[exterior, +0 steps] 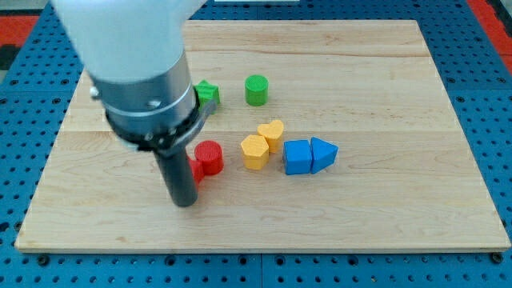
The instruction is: Move the red star towards the bottom of green star
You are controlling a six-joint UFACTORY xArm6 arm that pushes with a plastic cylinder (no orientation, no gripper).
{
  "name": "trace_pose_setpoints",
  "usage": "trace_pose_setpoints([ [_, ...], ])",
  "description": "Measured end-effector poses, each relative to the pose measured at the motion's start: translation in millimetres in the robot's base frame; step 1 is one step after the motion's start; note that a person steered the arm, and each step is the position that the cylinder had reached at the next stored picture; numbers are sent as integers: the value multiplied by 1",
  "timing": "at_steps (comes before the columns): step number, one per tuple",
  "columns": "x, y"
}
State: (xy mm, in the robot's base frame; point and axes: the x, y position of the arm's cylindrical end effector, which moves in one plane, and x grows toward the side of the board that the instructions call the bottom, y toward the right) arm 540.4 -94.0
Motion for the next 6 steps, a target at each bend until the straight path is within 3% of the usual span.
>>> trace_pose_setpoints([
  [4, -127, 12],
  [5, -112, 19],
  [6, -58, -8],
])
